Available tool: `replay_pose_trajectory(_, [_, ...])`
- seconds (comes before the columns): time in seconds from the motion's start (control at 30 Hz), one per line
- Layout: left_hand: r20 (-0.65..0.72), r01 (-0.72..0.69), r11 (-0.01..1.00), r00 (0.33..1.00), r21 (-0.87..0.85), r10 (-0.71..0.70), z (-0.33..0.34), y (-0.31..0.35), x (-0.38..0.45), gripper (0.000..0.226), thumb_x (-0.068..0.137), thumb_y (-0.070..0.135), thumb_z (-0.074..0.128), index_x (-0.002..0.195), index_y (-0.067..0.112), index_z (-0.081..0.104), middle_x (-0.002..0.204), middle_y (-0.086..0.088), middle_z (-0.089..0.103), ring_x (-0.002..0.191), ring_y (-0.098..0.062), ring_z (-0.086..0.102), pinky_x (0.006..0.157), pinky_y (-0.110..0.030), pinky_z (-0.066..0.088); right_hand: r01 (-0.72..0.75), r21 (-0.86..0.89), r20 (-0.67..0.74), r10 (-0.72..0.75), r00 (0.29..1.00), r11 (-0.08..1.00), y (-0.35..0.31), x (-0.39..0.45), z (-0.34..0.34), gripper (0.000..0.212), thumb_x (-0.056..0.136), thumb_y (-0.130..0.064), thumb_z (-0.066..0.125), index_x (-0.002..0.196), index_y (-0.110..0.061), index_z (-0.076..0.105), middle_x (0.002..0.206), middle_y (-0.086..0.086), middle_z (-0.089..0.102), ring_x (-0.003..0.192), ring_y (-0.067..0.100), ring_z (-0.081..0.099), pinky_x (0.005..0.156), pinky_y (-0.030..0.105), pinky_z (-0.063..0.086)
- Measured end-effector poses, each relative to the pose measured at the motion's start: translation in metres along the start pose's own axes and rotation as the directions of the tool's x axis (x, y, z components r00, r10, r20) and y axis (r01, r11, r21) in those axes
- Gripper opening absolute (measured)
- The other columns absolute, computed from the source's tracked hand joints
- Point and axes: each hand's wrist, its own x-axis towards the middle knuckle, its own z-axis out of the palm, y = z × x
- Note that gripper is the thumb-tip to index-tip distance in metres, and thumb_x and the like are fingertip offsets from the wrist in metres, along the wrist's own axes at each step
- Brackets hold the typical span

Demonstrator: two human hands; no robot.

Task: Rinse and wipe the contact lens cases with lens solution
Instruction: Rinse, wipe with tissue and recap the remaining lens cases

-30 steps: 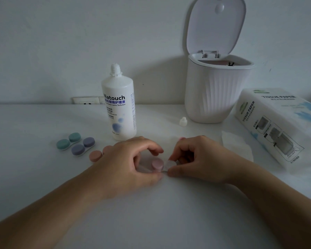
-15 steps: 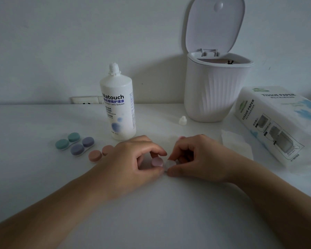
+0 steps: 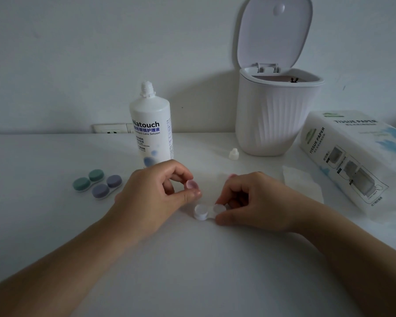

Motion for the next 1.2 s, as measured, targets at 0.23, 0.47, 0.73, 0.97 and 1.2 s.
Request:
replay_pose_trajectory(0.23, [0.093,-0.01,0.981,0.996,0.193,-0.008,0.0,-0.003,0.0,0.017,0.075,0.062,0.073,0.087,0.054,0.064,0.063,0.042,0.053,0.058,0.011,0.05,0.054,-0.028,0.034,-0.007,0.013,0.012,0.007,1.0,1.0,0.001,-0.001,-0.001,0.018,0.073,-0.034,0.086,0.084,-0.025,0.076,0.078,-0.008,0.066,0.057,-0.001,0.053,0.057,0.016,0.043])
replay_pose_trajectory(0.47, [0.07,-0.096,0.976,0.994,0.197,0.083,0.0,-0.004,0.004,0.017,0.084,0.046,0.077,0.1,0.041,0.073,0.086,0.04,0.058,0.071,0.015,0.052,0.06,-0.014,0.033,-0.007,0.025,0.025,0.007,1.0,1.0,0.001,-0.002,-0.002,0.018,0.073,-0.035,0.086,0.086,-0.026,0.076,0.081,-0.008,0.066,0.058,0.0,0.054,0.058,0.016,0.043])
replay_pose_trajectory(0.73, [0.22,-0.168,0.986,0.962,0.012,0.161,-0.01,0.002,-0.002,0.045,0.067,0.076,0.066,0.097,0.043,0.072,0.104,0.016,0.062,0.073,-0.006,0.051,0.068,-0.043,0.051,0.003,0.041,0.009,-0.004,1.0,0.999,0.003,-0.002,-0.004,0.018,0.073,-0.036,0.085,0.086,-0.028,0.076,0.076,-0.001,0.066,0.058,0.001,0.053,0.058,0.02,0.044])
replay_pose_trajectory(0.97, [0.283,-0.121,0.989,0.955,0.084,0.093,-0.008,0.006,-0.004,0.049,0.061,0.078,0.064,0.103,0.054,0.066,0.109,0.018,0.059,0.094,-0.005,0.057,0.079,-0.054,0.052,0.014,0.07,-0.026,-0.012,1.0,0.997,0.002,-0.003,-0.005,0.015,0.075,-0.033,0.085,0.086,-0.027,0.076,0.073,-0.001,0.066,0.056,-0.001,0.05,0.056,0.015,0.04])
replay_pose_trajectory(1.2, [0.252,-0.119,0.993,0.961,0.018,0.111,-0.005,0.007,-0.001,0.036,0.064,0.067,0.071,0.091,0.043,0.074,0.101,0.018,0.062,0.084,-0.009,0.056,0.071,-0.035,0.047,0.022,0.113,-0.047,-0.017,0.999,0.993,0.004,-0.002,-0.006,0.016,0.074,-0.031,0.086,0.086,-0.027,0.076,0.065,-0.008,0.061,0.056,0.0,0.049,0.056,0.016,0.04])
